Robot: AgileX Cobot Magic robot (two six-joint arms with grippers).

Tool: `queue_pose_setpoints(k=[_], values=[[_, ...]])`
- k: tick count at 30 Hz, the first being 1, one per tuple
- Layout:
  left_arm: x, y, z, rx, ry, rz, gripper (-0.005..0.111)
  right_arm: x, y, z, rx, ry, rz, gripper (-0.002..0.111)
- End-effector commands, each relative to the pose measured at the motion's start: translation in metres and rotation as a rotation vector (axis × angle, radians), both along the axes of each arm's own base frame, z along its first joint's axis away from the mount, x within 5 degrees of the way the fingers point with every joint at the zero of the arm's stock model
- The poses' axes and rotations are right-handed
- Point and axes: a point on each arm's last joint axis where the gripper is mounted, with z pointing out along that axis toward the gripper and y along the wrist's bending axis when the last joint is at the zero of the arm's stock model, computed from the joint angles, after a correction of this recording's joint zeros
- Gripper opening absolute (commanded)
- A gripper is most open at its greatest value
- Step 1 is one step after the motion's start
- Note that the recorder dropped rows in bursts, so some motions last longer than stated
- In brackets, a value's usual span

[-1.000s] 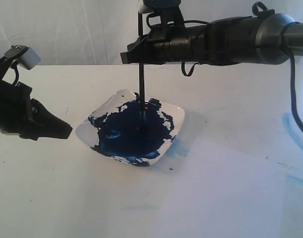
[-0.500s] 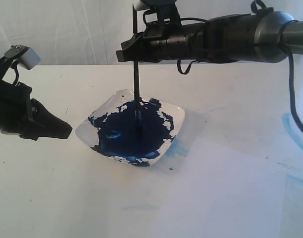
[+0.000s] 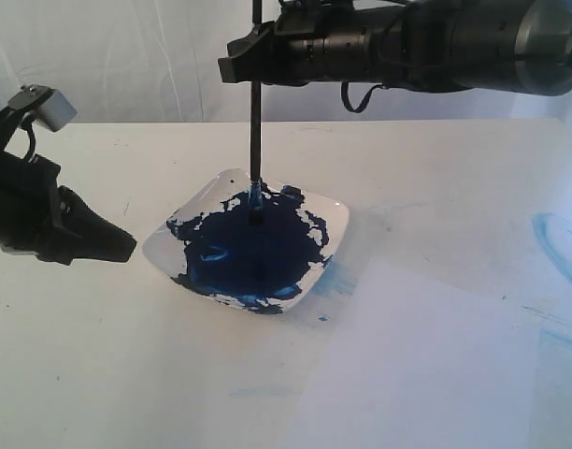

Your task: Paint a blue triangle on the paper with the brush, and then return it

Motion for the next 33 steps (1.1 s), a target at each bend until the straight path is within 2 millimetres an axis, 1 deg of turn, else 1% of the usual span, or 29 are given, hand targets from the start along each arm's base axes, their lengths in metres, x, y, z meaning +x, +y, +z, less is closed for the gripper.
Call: queue_pose_setpoints(k=[1,3,4,6,8,14,16,18,20,22,23,25,26,27,28,30,33], values=[[-0.001,-0.002,0.003,-0.023,0.009,-0.013,0.0,-0.002,0.002,0.001,0.015,0.009,0.034,0.0],[-0.001,-0.002,0.003,-0.023,0.009,-0.013,0.0,-0.006,0.001,0.009,0.025,-0.009,0.051,0.0],[-0.001,-0.002,0.003,-0.023,0.009,-0.013,0.0,-0.006,0.001,0.009,0.021,-0.015,0.052,0.0],[-0.001,-0.002,0.003,-0.023,0.009,-0.013,0.0,-0.005,0.002,0.004,0.01,-0.01,0.053,0.0],[-0.001,-0.002,0.003,-0.023,0.009,-0.013,0.0,-0.002,0.004,-0.006,-0.011,0.005,0.06,0.0],[-0.001,-0.002,0.003,-0.023,0.009,-0.013,0.0,-0.003,0.004,-0.003,-0.004,0.003,0.067,0.0],[-0.001,-0.002,0.002,-0.018,-0.003,-0.025,0.0,-0.005,0.002,0.003,0.007,-0.003,0.063,0.0],[-0.001,-0.003,0.002,-0.013,-0.023,-0.044,0.0,-0.009,0.0,0.014,0.026,-0.015,0.061,0.0],[-0.001,-0.003,0.003,-0.023,-0.037,-0.053,0.0,-0.016,-0.005,0.03,0.047,-0.041,0.058,0.0],[-0.001,-0.005,0.005,-0.051,-0.048,-0.062,0.0,-0.021,-0.013,0.049,0.071,-0.072,0.051,0.0],[-0.001,-0.006,0.007,-0.069,-0.053,-0.07,0.0,-0.026,-0.021,0.062,0.08,-0.091,0.043,0.0],[-0.003,-0.01,0.009,-0.102,-0.058,-0.092,0.0,-0.031,-0.034,0.077,0.087,-0.092,0.019,0.0],[-0.005,-0.014,0.01,-0.106,-0.066,-0.115,0.0,-0.034,-0.045,0.088,0.086,-0.078,-0.006,0.0],[-0.007,-0.018,0.01,-0.106,-0.069,-0.137,0.0,-0.037,-0.053,0.093,0.081,-0.059,-0.015,0.0],[-0.01,-0.025,0.009,-0.105,-0.07,-0.162,0.0,-0.04,-0.061,0.098,0.079,-0.024,-0.03,0.0],[-0.016,-0.043,0.005,-0.098,-0.067,-0.221,0.0,-0.05,-0.079,0.107,0.012,0.002,-0.044,0.0],[-0.021,-0.07,-0.006,-0.074,-0.069,-0.277,0.0,-0.067,-0.102,0.118,-0.06,0.036,-0.067,0.0]])
